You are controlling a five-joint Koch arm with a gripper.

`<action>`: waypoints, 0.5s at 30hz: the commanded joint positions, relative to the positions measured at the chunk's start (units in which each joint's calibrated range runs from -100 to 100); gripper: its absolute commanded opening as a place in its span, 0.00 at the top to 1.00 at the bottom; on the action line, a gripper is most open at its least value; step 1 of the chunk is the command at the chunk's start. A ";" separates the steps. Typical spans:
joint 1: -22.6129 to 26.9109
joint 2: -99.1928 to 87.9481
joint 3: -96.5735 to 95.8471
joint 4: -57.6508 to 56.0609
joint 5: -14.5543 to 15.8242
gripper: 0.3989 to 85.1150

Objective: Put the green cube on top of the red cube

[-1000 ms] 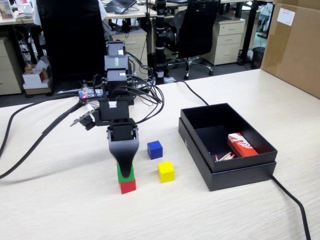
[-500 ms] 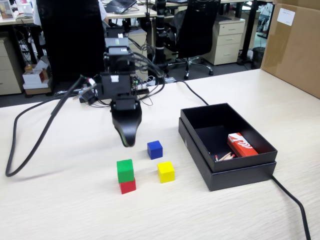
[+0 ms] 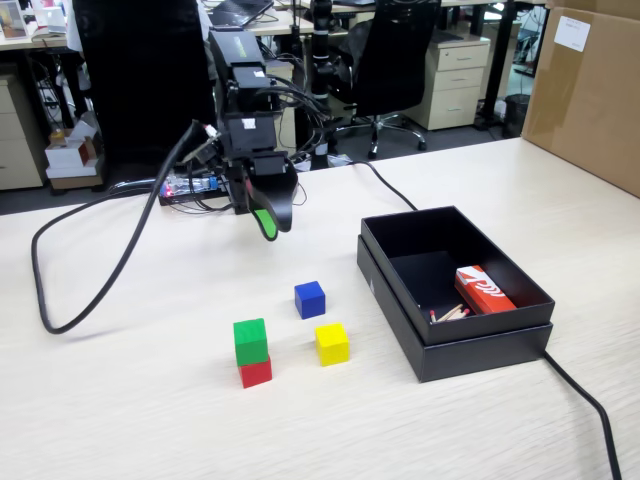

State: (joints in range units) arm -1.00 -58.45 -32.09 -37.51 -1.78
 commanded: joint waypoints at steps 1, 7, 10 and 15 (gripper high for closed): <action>0.63 -7.02 -4.63 8.10 0.73 0.42; 0.93 -15.51 -22.67 22.53 1.27 0.43; 0.98 -18.15 -28.20 26.07 2.10 0.43; 0.93 -21.47 -38.09 37.82 4.35 0.44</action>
State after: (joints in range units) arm -0.07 -76.83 -70.33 -8.48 1.00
